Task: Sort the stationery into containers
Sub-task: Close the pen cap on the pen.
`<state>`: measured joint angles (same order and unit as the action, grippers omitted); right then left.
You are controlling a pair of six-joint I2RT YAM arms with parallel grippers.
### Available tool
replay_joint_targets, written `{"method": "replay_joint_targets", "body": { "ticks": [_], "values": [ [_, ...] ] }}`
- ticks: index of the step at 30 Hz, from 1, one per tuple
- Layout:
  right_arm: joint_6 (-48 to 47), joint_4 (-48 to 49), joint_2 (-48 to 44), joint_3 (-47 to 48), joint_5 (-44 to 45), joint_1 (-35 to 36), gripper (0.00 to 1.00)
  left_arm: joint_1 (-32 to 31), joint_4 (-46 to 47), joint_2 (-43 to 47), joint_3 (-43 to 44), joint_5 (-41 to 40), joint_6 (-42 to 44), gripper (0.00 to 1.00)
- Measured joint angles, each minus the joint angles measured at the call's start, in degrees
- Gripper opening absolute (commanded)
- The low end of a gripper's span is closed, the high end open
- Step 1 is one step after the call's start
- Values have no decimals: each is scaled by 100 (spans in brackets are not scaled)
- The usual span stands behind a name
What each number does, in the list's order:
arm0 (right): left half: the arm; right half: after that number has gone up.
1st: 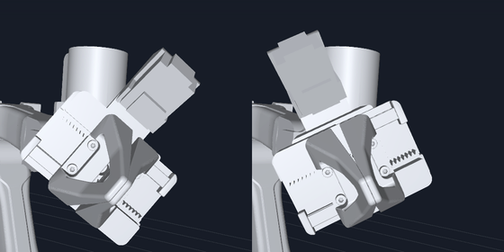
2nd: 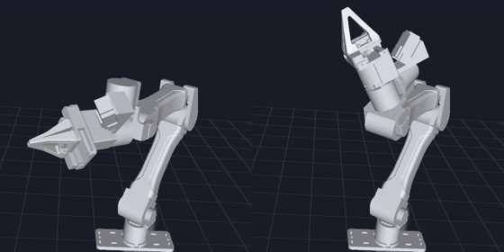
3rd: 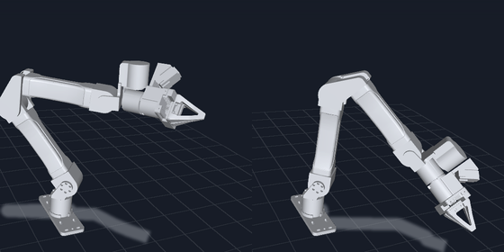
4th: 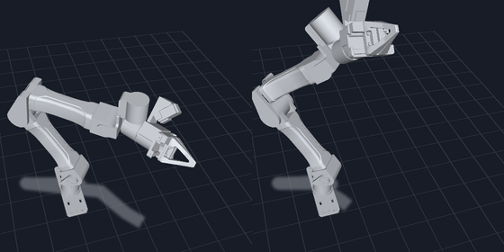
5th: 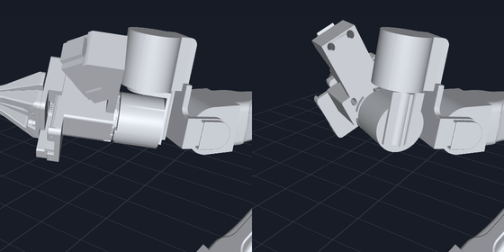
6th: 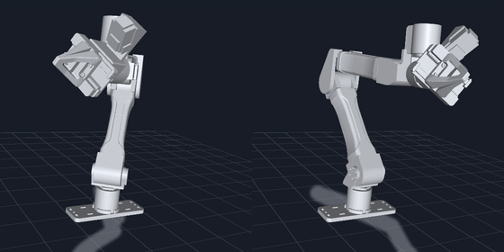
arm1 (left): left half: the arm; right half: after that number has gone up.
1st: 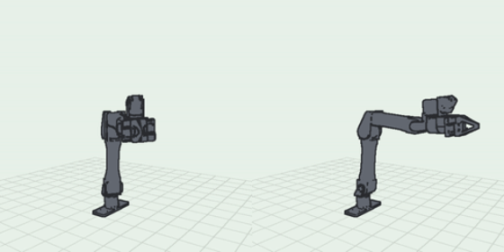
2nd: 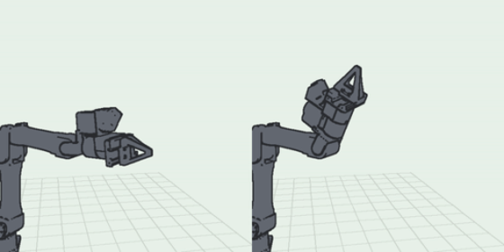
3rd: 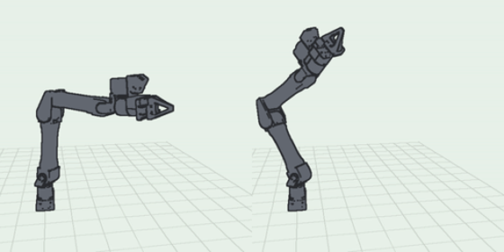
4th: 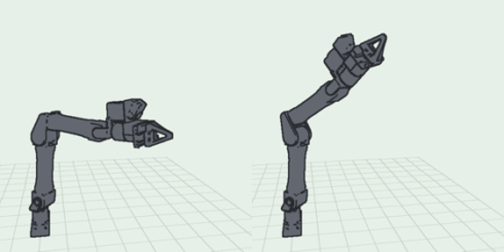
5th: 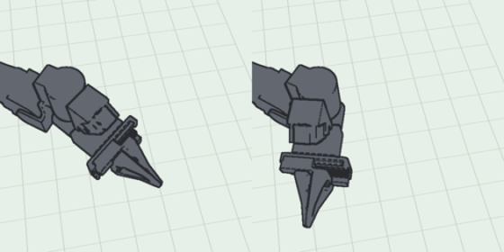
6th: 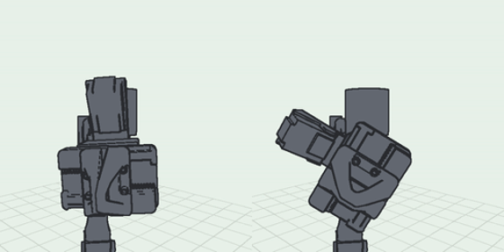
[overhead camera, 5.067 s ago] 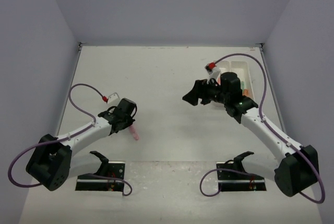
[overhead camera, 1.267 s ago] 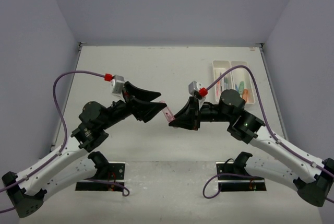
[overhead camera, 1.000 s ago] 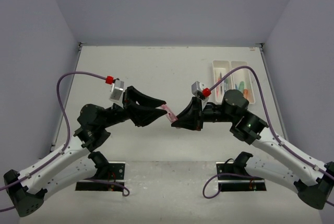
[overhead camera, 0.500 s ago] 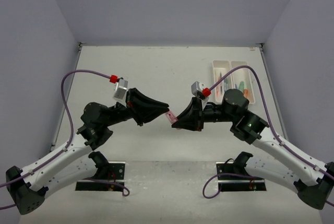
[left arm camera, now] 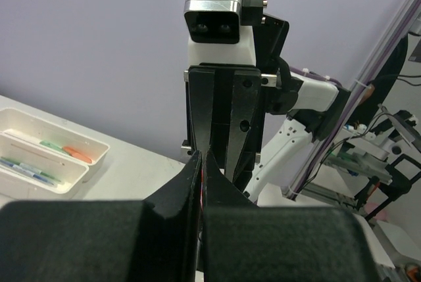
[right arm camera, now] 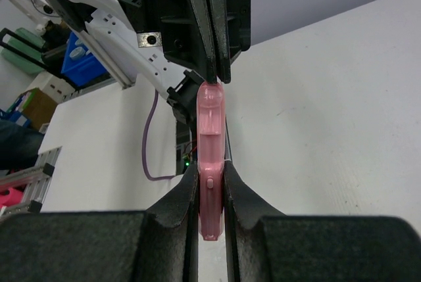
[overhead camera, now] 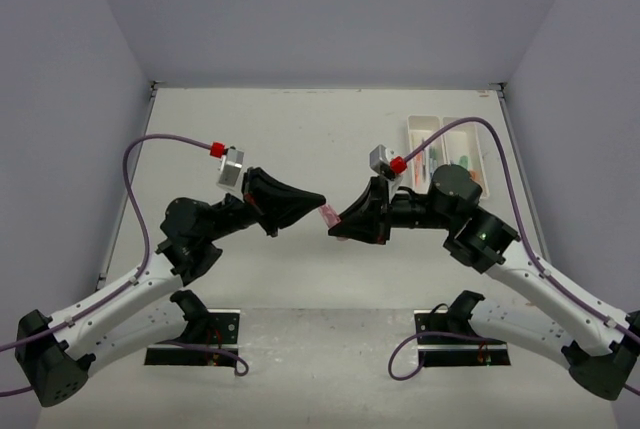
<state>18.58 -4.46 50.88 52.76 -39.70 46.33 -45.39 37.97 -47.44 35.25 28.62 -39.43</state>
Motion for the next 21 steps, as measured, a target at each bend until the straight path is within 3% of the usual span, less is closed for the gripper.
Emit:
{"method": "replay_joint_targets", "body": {
  "ticks": [11, 18, 20, 21],
  "values": [
    [224, -431, 798, 764, -318, -200, 0, 14, 401, -137, -113, -531, 2, 0],
    [417, -1100, 1259, 1499, -1005, -688, 0, -285, 1046, -189, -407, -1389, 175, 0],
    [430, -1211, 1314, 1585, -1077, -804, 0, -341, 1071, -126, -512, -1678, 197, 8],
    [424, -1198, 1323, 1577, -1050, -861, 0, -371, 896, -68, -501, -1898, 232, 18]
  ]
}}
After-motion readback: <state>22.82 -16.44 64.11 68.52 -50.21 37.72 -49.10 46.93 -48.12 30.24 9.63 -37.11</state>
